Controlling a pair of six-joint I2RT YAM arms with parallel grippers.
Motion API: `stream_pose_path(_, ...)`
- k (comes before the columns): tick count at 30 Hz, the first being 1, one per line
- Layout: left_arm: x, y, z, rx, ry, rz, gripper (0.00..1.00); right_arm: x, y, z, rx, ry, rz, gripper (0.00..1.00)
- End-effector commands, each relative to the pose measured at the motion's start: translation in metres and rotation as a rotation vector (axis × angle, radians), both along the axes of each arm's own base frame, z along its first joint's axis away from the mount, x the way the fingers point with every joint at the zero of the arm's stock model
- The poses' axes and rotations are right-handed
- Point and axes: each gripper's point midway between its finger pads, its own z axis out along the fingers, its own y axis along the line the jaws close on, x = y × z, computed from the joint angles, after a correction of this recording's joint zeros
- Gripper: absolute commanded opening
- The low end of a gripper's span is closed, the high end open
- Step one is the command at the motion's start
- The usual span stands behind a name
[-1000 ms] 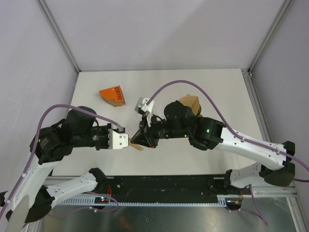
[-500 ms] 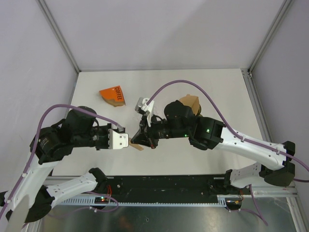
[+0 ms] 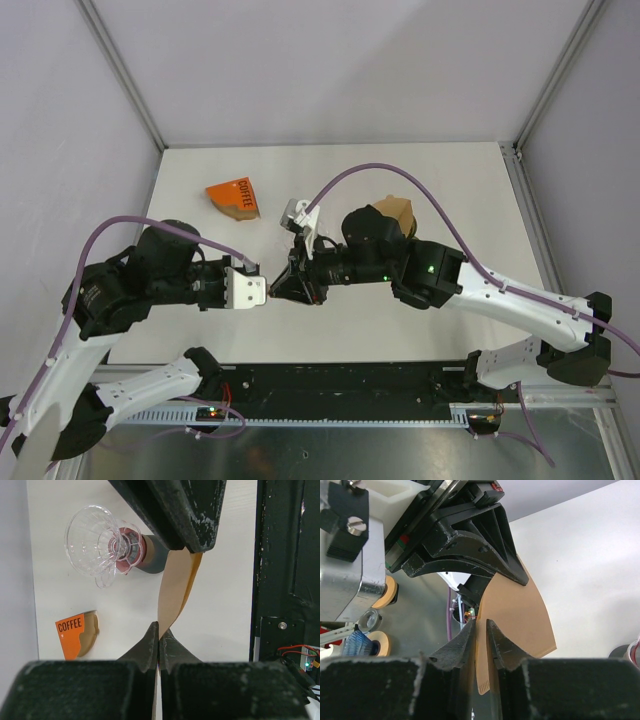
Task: Place the coffee filter in the dripper
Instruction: Place the coffee filter in the coffee dripper.
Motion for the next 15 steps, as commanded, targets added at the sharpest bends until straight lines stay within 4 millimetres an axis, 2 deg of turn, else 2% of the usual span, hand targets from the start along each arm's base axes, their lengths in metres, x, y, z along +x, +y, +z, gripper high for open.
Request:
stream_pose_path(1,-0.0040,0.0009,0.0031,0.001,-0.004,-0.019,0.00,-0.0019,0.0014,0.0170,0.054,-0.006,0.009,0.19)
stream_pose_path(6,-0.0046,0.0017,0.0013,0.005,0.000,-0.017,0.00,-0.0011,0.0009,0.0198,0.063,-0.010,0.005,0.21)
stream_pose_path(10,-0.0046,0.0014,0.0011,0.005,0.001,-0.018,0.00,0.0017,-0.0017,0.0236,0.078,-0.012,-0.016,0.09)
stream_pose_path(15,-0.0048,0.0015,0.0009,0.005,0.003,-0.018,0.00,0.0030,-0.0052,0.0263,0.093,-0.004,-0.023,0.22)
